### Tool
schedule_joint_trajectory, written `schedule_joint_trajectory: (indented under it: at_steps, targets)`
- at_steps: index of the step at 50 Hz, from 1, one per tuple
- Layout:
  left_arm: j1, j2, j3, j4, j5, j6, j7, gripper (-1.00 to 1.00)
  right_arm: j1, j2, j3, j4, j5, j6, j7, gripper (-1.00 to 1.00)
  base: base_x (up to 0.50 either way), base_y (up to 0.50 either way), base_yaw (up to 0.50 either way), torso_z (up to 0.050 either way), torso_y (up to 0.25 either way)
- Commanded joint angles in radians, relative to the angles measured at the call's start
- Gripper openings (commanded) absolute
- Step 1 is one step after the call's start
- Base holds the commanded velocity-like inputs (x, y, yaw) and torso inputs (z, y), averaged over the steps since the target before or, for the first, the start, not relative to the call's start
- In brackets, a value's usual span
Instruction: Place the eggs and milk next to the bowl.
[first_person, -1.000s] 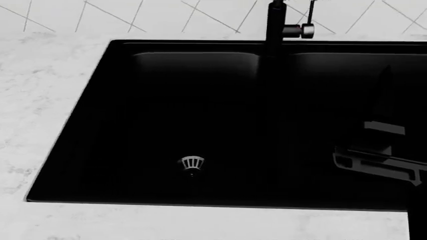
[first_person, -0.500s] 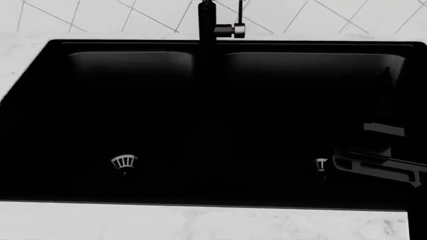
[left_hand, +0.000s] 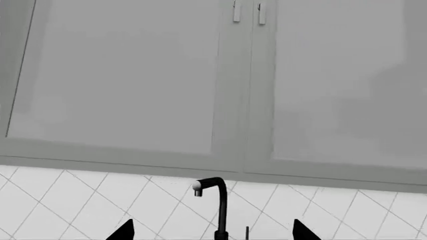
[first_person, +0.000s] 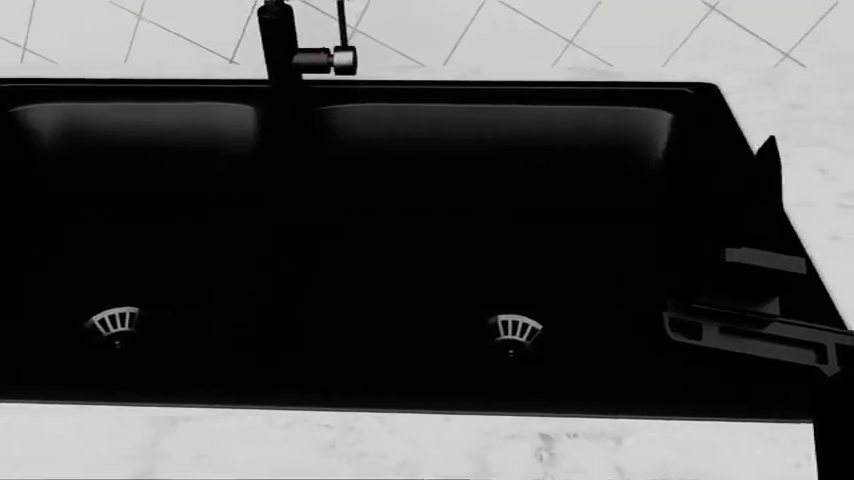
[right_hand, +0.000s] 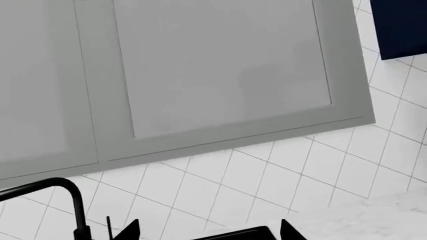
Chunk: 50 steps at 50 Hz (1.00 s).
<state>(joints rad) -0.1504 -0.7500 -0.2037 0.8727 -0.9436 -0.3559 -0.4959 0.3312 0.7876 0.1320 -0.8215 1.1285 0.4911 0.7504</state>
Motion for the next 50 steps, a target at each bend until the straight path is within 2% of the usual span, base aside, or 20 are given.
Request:
schedule_joint_trajectory:
  at_steps: [1, 50]
  targets:
    - [0.024, 0.016, -0.001, -0.03, 0.006, 0.029, 0.006, 1.0, -0.023, -0.011, -0.007, 0.022, -0.006, -0.03, -0.002, 1.0, 0.0, -0.5, 0.0, 0.0, 0.0]
    - [0.026, 0.014, 0.012, -0.035, 0.018, 0.041, 0.009, 1.0, -0.021, 0.001, -0.008, 0.016, 0.004, -0.029, 0.006, 1.0, 0.0, -0.5, 0.0, 0.0, 0.0]
